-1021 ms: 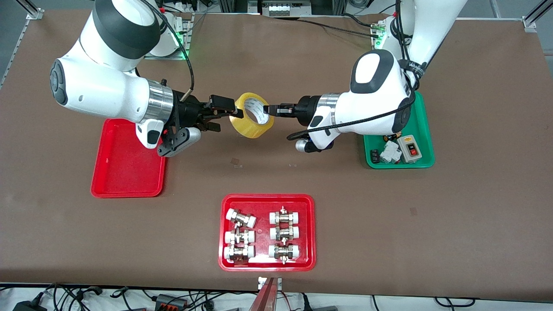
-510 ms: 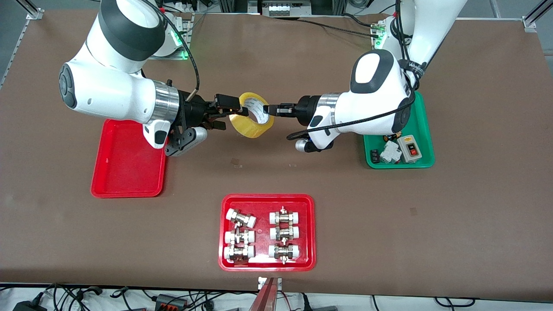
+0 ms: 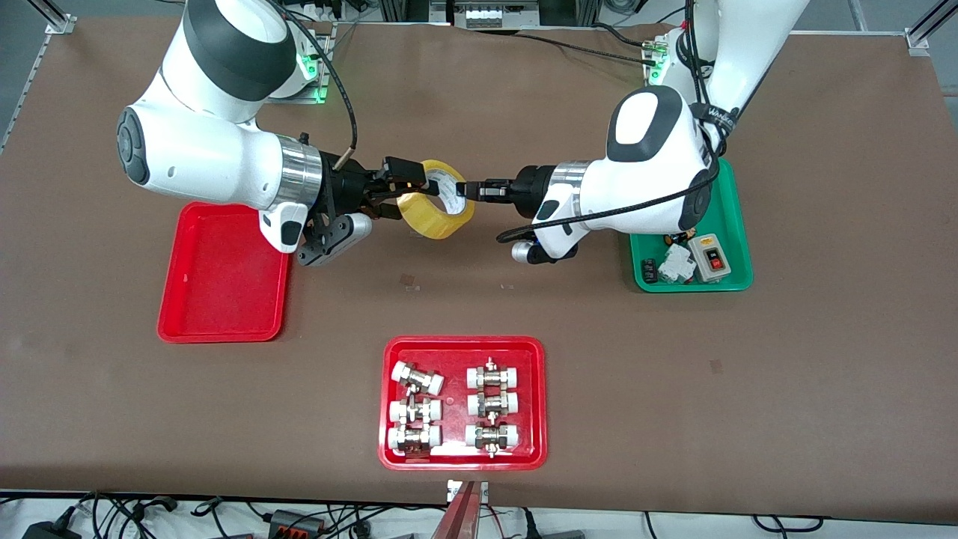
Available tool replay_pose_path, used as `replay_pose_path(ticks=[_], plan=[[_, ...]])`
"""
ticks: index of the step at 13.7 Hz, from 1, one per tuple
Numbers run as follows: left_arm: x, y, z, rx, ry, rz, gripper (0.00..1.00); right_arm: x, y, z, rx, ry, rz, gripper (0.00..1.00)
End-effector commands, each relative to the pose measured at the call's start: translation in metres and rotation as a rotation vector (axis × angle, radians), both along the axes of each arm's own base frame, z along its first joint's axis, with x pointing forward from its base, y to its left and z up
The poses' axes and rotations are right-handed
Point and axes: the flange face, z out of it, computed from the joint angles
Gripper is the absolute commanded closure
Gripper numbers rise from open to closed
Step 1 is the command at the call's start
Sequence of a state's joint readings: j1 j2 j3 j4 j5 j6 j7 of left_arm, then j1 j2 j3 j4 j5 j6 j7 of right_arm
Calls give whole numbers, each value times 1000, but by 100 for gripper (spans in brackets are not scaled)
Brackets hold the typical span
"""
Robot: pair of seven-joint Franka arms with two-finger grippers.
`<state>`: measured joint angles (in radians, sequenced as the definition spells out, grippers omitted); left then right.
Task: Left arm passes tape to right arm into tray
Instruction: 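Grasp the tape roll with the right gripper beside the left gripper, then open the left gripper and withdraw it while the right gripper holds the tape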
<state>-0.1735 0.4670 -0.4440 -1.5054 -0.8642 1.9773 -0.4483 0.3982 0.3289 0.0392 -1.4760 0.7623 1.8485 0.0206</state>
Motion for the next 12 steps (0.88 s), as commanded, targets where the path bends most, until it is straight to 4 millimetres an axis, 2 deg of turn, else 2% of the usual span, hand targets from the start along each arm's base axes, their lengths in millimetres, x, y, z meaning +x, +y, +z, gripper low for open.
replay_pose_path(ticks=[1,3,7,8,9,12], plan=[[-1,1,14,-24,6,-1,100,1,2,3,23,-6,25,58],[-1,1,14,-24,6,-1,100,2,1,3,22,-8,26,68],[-1,1,13,-23,5,-2,100,3,-2,3,28,-24,40,71],[-1,2,14,-23,13,-3,80,3,-2,3,29,-26,42,71],[-1,7,14,-19,25,-21,1,4,-3,3,29,-28,42,71],[15,43,25,-16,29,-7,0,5,-5,3,23,-24,34,71]])
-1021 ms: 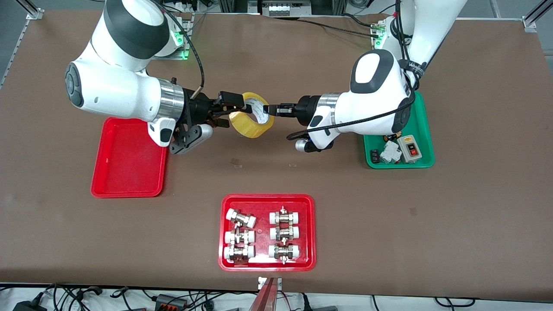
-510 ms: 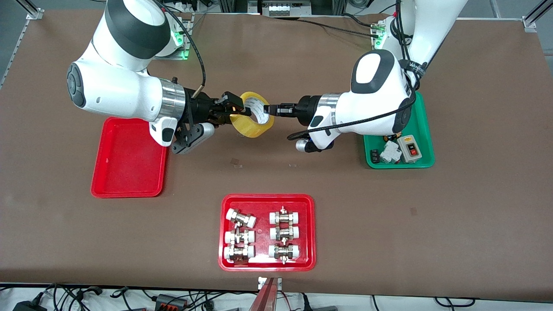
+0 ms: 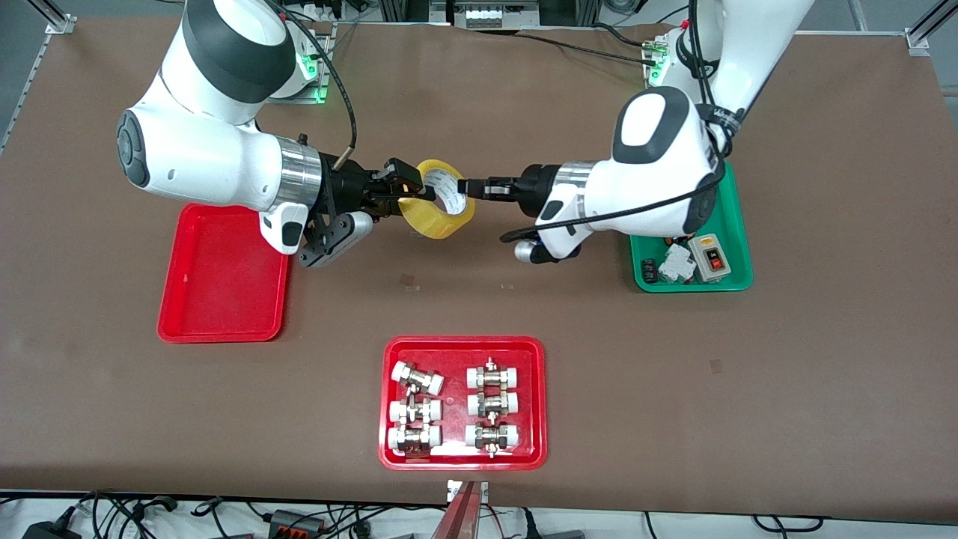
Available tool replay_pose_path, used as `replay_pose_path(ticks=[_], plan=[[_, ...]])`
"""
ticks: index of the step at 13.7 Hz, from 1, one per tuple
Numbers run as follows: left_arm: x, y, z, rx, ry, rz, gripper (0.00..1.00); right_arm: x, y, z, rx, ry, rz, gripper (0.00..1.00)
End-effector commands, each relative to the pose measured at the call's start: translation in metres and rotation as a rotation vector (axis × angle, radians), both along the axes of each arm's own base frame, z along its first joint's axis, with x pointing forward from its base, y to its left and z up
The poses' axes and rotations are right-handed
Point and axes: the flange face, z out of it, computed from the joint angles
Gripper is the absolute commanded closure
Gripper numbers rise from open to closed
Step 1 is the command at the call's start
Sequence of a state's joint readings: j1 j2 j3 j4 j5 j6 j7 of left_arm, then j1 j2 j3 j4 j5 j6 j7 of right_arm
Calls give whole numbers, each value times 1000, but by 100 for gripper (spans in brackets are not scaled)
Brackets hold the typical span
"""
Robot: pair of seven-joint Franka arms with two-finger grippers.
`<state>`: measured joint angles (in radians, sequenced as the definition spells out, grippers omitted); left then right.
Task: Left arm passes tape to right arm into tray
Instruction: 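Open the left gripper and withdraw it while the right gripper holds the tape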
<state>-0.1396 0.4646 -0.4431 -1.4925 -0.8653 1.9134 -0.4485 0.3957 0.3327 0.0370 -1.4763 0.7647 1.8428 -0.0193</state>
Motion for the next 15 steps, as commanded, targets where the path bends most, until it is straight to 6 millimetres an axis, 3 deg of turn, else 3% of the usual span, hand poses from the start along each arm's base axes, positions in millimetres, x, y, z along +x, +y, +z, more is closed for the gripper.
replay_pose_path(ticks=[1,3,5,7,10,12,15], plan=[[10,42,25,15,-5,-4,0,7,-11,3,9,-5,-6,71],[20,91,44,139,-67,-57,0,28,-47,-17,-6,26,-61,71],[25,136,44,224,-99,-146,0,46,-95,-41,-20,99,-102,71],[29,184,40,354,-191,-263,0,64,-169,-75,-38,206,-159,71],[38,243,26,527,-299,-437,0,75,-266,-133,-67,339,-232,70],[36,261,46,642,-382,-523,0,71,-317,-179,-59,425,-266,70],[5,259,102,762,-453,-556,0,58,-384,-232,-69,364,-169,70]])
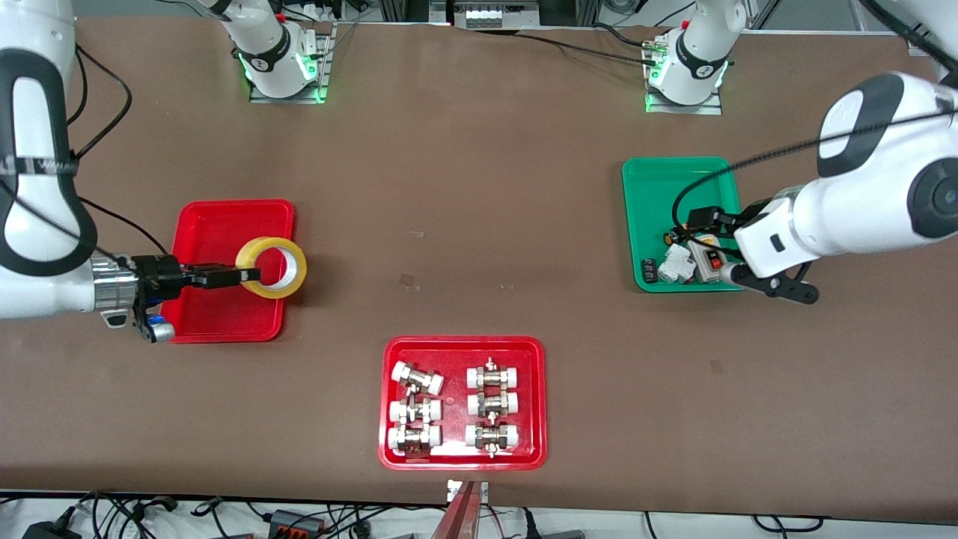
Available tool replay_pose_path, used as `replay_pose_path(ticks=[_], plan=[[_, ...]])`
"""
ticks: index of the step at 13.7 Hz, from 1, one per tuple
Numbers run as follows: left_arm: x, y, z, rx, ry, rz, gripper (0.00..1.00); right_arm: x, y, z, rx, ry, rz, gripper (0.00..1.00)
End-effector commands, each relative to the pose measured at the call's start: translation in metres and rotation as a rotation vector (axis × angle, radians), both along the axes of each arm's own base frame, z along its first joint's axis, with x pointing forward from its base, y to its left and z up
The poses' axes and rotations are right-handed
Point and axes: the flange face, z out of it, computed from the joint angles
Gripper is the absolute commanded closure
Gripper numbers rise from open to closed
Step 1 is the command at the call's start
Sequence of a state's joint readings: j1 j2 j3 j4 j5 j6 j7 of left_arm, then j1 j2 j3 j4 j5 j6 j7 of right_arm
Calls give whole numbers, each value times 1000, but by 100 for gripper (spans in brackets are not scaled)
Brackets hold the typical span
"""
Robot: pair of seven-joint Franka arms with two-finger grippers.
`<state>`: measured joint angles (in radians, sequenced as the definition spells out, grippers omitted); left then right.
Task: Left arm passes tape to right arm into tray
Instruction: 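Open the left gripper and withdraw it while the right gripper holds the tape, then lower the tape roll into the empty red tray with the right gripper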
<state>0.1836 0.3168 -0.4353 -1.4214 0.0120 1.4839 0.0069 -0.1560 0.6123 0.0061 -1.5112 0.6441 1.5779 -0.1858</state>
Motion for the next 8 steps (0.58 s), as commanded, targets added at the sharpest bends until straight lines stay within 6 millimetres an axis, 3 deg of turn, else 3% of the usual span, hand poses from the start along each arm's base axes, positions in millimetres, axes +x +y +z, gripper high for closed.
replay_pose_path(ticks=[1,3,6,8], plan=[[-41,2,62,100,-87,-30,0,-11,-42,-28,42,-41,77,70],[-72,5,88,133,-119,-2,0,-22,-69,-61,83,-35,82,70],[-114,12,109,158,-149,32,0,-43,-105,-83,131,-60,83,69],[-115,18,111,118,-152,36,0,-43,-109,-87,128,-71,83,69]])
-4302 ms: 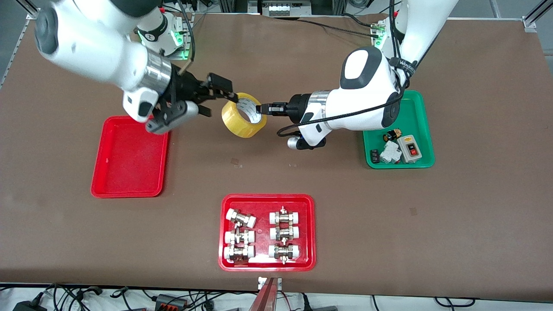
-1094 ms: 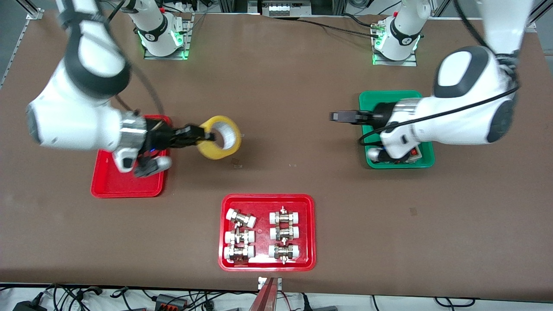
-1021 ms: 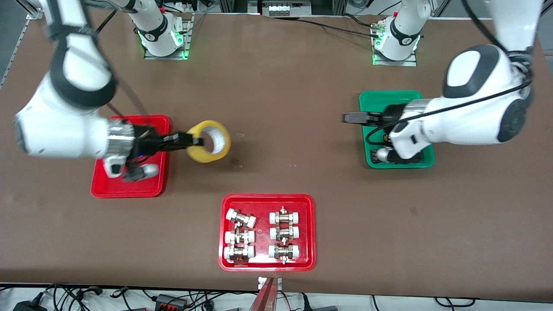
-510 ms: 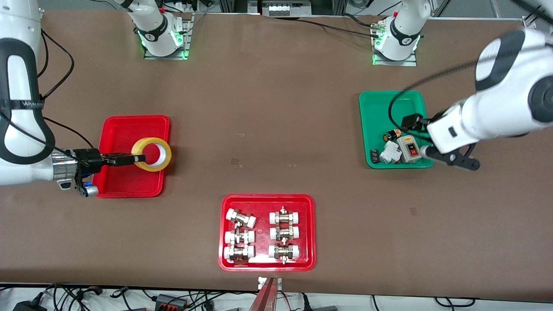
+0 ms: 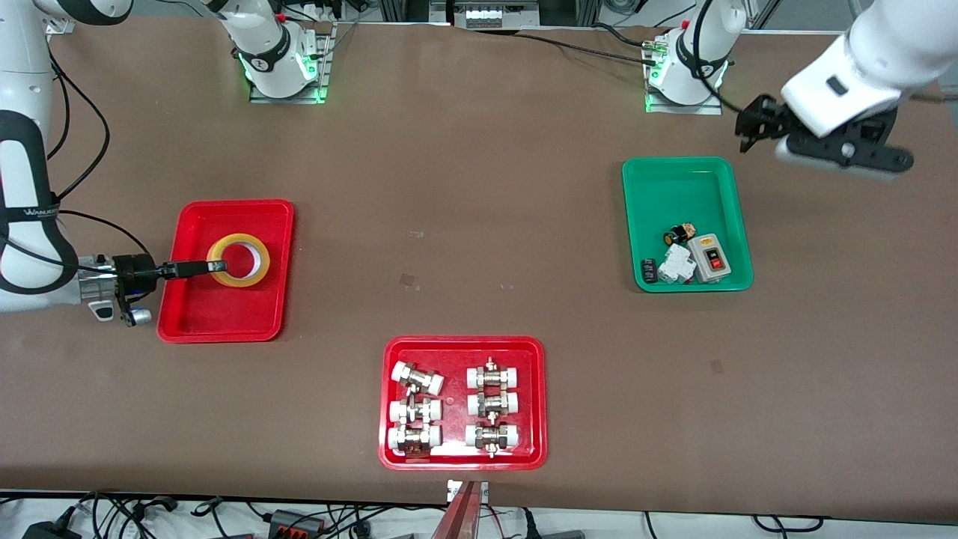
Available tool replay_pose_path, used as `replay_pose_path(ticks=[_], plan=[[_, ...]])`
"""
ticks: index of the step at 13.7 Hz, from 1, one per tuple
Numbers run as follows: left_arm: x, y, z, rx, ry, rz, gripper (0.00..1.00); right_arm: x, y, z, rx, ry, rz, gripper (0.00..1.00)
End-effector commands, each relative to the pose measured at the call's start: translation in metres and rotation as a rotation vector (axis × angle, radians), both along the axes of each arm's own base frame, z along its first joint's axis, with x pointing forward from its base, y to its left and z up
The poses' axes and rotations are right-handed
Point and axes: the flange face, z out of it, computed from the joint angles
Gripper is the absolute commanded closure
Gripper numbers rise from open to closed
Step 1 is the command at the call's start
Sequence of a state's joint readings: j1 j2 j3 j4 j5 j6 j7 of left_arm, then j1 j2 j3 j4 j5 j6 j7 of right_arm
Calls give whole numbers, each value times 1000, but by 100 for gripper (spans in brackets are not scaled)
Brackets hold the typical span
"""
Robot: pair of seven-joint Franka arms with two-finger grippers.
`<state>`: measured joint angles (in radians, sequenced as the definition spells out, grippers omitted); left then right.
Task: Left arm passes tape to right arm into tray
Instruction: 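Lower the tape roll into the empty red tray with the right gripper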
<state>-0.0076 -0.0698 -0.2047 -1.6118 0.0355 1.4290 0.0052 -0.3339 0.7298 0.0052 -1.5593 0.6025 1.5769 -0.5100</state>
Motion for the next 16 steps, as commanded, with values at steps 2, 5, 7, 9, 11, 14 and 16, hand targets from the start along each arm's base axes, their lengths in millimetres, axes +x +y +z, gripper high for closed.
replay_pose_path(ticks=[2,5,7,9,11,14,16], plan=[[4,26,-8,-45,-33,25,0,0,-1,1,21,-48,45,69],[24,49,-10,-59,-85,63,0,-2,-8,-10,28,-73,47,69],[31,63,12,-65,-122,91,0,-1,-10,-15,23,-92,50,69],[36,71,14,-113,-125,123,0,-2,-12,-21,26,-101,59,66],[39,82,13,-138,-126,159,0,-4,-15,-25,31,-97,51,52],[40,91,10,-133,-123,202,0,-7,-19,-26,29,-93,49,0],[41,102,9,-126,-124,216,0,-5,-19,-24,-28,-93,101,0]])
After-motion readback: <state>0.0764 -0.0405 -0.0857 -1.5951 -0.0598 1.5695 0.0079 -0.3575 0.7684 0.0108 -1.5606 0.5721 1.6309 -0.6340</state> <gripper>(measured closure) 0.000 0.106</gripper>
